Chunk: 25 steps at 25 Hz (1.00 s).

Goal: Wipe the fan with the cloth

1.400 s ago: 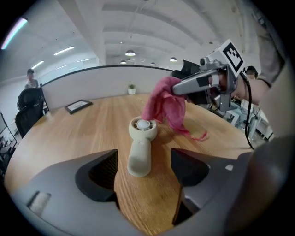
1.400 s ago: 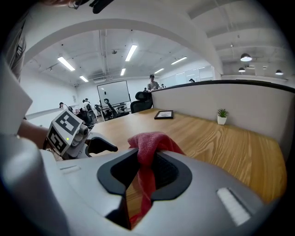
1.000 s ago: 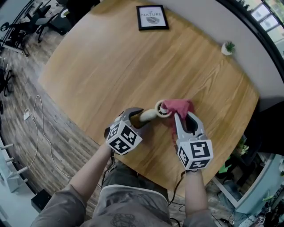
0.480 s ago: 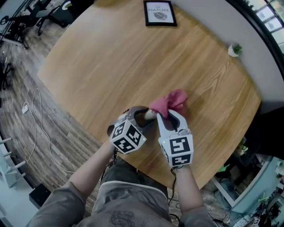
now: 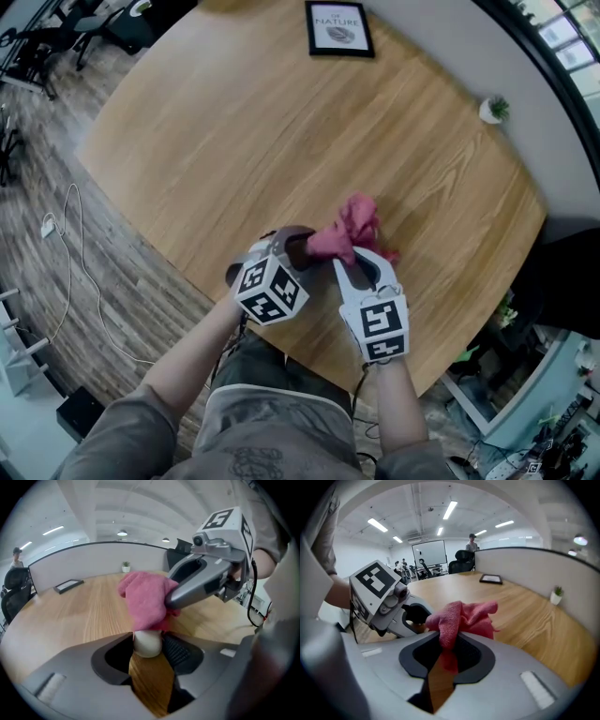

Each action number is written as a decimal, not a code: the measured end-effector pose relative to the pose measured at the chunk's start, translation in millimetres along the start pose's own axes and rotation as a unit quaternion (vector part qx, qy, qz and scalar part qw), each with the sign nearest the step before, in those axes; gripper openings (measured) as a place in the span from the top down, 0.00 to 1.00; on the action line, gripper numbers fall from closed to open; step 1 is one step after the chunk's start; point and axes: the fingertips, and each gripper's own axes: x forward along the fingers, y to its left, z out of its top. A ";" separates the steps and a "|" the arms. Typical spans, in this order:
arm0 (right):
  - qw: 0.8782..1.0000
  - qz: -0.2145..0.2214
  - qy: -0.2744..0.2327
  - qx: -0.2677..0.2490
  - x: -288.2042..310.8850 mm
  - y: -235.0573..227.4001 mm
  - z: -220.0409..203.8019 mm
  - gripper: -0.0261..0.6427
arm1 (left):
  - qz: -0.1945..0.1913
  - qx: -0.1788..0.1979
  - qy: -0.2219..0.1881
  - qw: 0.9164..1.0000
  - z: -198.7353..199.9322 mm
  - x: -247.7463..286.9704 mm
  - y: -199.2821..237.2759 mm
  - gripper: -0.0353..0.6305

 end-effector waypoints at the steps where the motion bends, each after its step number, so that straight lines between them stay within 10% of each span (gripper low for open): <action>1: 0.999 -0.030 0.001 -0.021 -5.7 -8.8 1.4 0.84 | 0.001 0.001 -0.001 1.000 0.1 -0.7 0.4 0.66; 11: 0.986 -0.162 -0.029 0.039 -15.2 -80.3 6.9 0.83 | 0.010 0.016 -0.008 1.000 -0.5 -1.9 0.4 0.66; 25: 0.995 0.027 -0.015 0.095 18.4 26.9 -4.0 0.84 | 0.001 0.010 -0.003 1.000 -1.2 -1.2 -0.2 0.66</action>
